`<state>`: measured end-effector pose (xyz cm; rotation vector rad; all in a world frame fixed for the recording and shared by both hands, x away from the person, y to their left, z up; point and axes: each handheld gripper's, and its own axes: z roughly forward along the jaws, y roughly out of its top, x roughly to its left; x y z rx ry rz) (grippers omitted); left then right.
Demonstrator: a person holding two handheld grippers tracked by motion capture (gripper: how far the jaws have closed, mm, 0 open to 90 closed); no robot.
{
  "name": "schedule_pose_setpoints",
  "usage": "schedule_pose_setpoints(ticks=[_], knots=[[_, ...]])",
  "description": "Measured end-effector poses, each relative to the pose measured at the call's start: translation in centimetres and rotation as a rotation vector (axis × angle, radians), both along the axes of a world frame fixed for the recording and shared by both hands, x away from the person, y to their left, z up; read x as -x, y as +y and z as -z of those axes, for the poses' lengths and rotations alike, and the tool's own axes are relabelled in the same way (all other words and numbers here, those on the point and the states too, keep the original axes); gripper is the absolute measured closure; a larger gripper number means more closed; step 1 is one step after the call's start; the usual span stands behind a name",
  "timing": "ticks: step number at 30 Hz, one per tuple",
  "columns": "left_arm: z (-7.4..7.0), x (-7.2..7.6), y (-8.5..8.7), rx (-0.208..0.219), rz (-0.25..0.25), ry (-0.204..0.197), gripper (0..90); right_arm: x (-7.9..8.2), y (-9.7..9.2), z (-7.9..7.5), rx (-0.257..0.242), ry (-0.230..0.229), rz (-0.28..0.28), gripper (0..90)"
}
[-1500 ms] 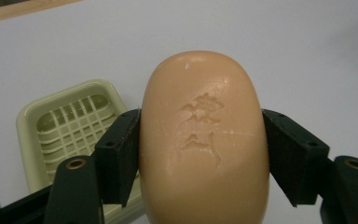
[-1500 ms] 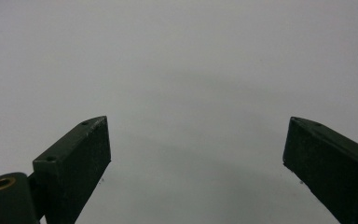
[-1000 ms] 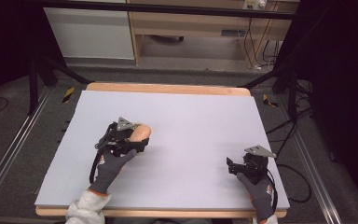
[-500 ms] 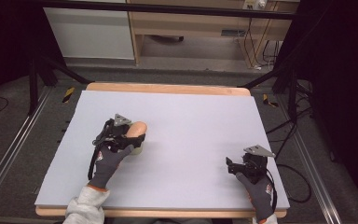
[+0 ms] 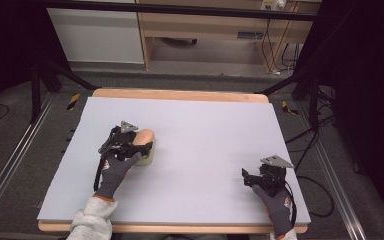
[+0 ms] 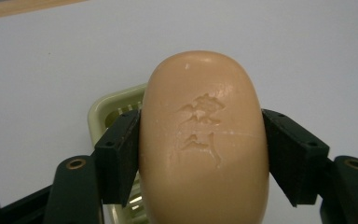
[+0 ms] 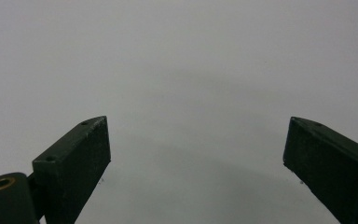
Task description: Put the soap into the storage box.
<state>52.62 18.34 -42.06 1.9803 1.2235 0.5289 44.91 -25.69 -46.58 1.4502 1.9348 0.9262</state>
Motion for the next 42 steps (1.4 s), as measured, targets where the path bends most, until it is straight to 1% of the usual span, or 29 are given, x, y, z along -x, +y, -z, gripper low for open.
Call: schedule_pose_setpoints(ticks=[6,13,18,20,21,23,24,29,30,37,38,39,40,42], knots=[[0.7,-0.5,0.3,-0.008,-0.016,0.014,31.9,0.0,0.1,0.0,0.001,0.002,0.002,7.7],[1.2,-0.8,0.4,-0.015,-0.020,0.012,31.8,-0.1,0.2,0.1,0.002,0.004,0.002,7.7],[1.9,-1.2,0.6,-0.023,-0.029,0.025,31.9,-0.1,0.2,0.1,0.004,0.004,-0.002,7.7],[2.1,-1.3,0.6,-0.022,-0.031,0.029,31.8,-0.1,0.2,0.1,0.003,0.004,0.000,7.7],[2.1,-1.3,0.7,-0.027,-0.028,0.031,31.8,-0.1,0.2,0.1,0.003,0.004,0.001,7.7],[2.2,-1.3,0.6,-0.021,-0.033,0.031,31.9,-0.1,0.2,0.1,0.003,0.005,0.001,7.6],[2.3,-1.4,0.7,-0.027,-0.030,0.036,31.8,-0.1,0.2,0.1,0.006,0.004,-0.001,7.7],[2.7,-1.5,0.7,-0.027,-0.038,0.043,31.8,-0.1,0.2,0.1,0.006,0.005,-0.001,7.6],[2.7,-1.6,0.8,-0.034,-0.035,0.046,31.8,-0.1,0.2,0.2,0.006,0.004,0.000,7.6],[2.9,-1.7,0.8,-0.029,-0.043,0.047,31.8,-0.1,0.2,0.1,0.006,0.004,0.001,7.6],[2.9,-1.7,0.9,-0.037,-0.039,0.052,31.9,-0.1,0.2,0.1,0.005,0.005,0.001,7.6],[3.0,-1.7,0.8,-0.034,-0.043,0.052,31.8,-0.1,0.2,0.2,0.005,0.005,0.002,7.6],[3.0,-1.7,0.8,-0.044,-0.039,0.057,31.8,-0.1,0.2,0.2,0.005,0.005,0.003,7.6],[3.2,-1.8,0.7,-0.043,-0.038,0.059,31.8,-0.1,0.2,0.2,0.004,0.005,0.003,7.6]])
